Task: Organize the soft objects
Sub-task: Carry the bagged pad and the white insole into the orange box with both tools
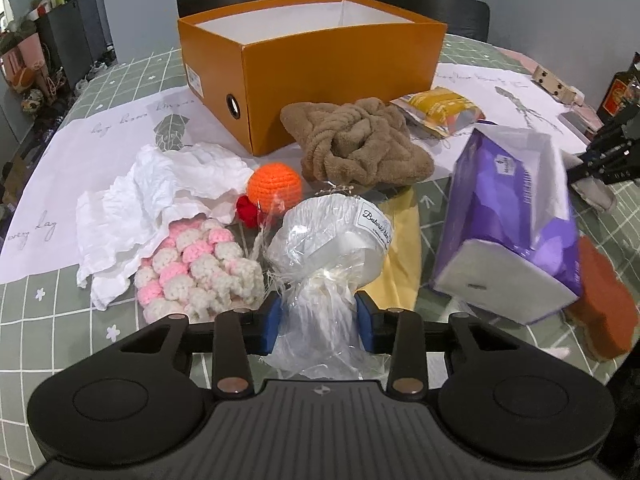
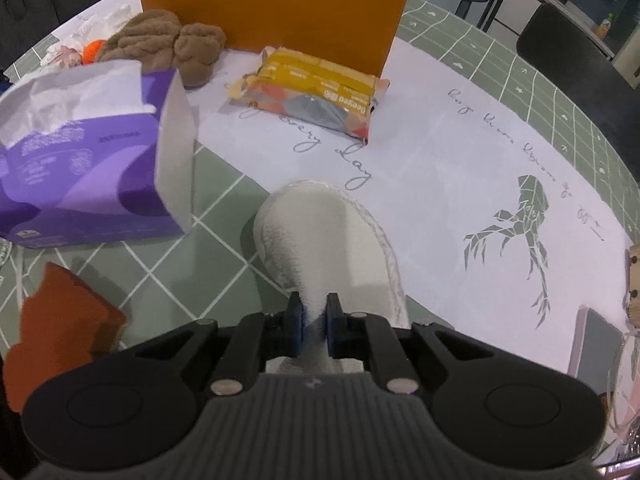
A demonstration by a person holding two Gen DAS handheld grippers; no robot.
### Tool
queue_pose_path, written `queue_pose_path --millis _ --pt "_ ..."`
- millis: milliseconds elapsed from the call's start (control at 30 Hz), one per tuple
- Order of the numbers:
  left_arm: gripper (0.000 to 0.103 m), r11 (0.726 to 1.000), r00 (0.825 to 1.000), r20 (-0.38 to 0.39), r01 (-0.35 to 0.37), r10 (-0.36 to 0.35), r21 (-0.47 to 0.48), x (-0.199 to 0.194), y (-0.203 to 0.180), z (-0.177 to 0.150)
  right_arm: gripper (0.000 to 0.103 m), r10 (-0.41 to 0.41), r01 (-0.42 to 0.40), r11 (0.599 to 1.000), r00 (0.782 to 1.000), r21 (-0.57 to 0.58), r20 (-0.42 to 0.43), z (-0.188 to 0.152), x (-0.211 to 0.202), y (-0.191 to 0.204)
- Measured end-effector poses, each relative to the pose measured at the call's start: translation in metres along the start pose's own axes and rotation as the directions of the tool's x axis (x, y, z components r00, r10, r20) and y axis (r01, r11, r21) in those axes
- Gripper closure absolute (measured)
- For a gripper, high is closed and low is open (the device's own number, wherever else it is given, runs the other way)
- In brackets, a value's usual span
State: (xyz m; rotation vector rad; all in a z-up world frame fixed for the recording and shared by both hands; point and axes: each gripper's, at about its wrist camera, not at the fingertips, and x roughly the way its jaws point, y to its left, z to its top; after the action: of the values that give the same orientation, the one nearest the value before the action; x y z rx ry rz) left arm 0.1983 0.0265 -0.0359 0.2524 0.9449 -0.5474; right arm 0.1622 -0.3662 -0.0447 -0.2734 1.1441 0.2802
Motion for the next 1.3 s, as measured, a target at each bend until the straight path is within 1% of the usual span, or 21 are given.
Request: queue_pose_path --millis 133,300,433,633,733,833,933,1000,1133,1233,1300 --pt "0.06 1.0 1.0 0.012 0.014 -0.014 -0.001 -0.013 0.001 -0.005 0.094 -0.015 0.015 1.0 1.0 0.001 0.016 -0.001 -0.014 0.003" --pt "0.06 1.0 1.0 0.022 0.004 -0.004 -0.005 -0.034 0.007 -0.009 0.094 -0.02 0.021 1.0 0.998 -0.014 0.056 0.002 -0.033 0.013" --pt "0.06 0.999 0.999 0.026 -0.038 0.037 0.012 -0.05 0.017 -0.012 0.094 -0.011 0.016 0.999 0.996 -0.044 0.094 0.007 -0.05 0.026" --pt "0.06 0.993 0.991 0.076 -0.111 0.109 0.031 -0.087 0.035 -0.001 0.094 -0.002 0.019 0.995 0.987 -0.102 0.161 0.028 -0.077 0.048" --pt "0.06 0.993 0.99 0.102 -0.108 0.102 0.051 -0.102 0.036 0.012 0.094 0.01 0.018 0.99 0.981 -0.141 0.195 0.045 -0.09 0.06" --pt "0.06 0.996 0.993 0.115 -0.039 0.029 0.084 -0.11 0.028 0.032 0.094 0.039 0.004 0.982 0.973 -0.187 0.226 0.068 -0.099 0.075" --pt "0.06 0.99 0.994 0.111 -0.024 0.009 0.138 -0.107 0.016 0.049 0.094 0.086 -0.03 0.974 0.966 -0.223 0.244 0.089 -0.104 0.089" --pt "0.06 0.984 0.994 0.111 -0.037 0.017 0.176 -0.106 0.008 0.057 0.094 0.108 -0.041 0.965 0.962 -0.258 0.251 0.101 -0.106 0.1" --pt "0.06 0.975 0.992 0.122 -0.061 0.036 0.213 -0.105 0.007 0.081 0.094 0.133 -0.044 0.948 0.954 -0.315 0.267 0.127 -0.106 0.118" --pt "0.06 0.97 0.987 0.147 -0.1 0.068 0.221 -0.112 0.015 0.108 0.094 0.133 -0.033 0.943 0.95 -0.33 0.283 0.145 -0.108 0.12" --pt "0.06 0.966 0.979 0.179 -0.133 0.094 0.222 -0.121 0.02 0.135 0.094 0.125 -0.019 0.94 0.948 -0.339 0.293 0.161 -0.109 0.12"
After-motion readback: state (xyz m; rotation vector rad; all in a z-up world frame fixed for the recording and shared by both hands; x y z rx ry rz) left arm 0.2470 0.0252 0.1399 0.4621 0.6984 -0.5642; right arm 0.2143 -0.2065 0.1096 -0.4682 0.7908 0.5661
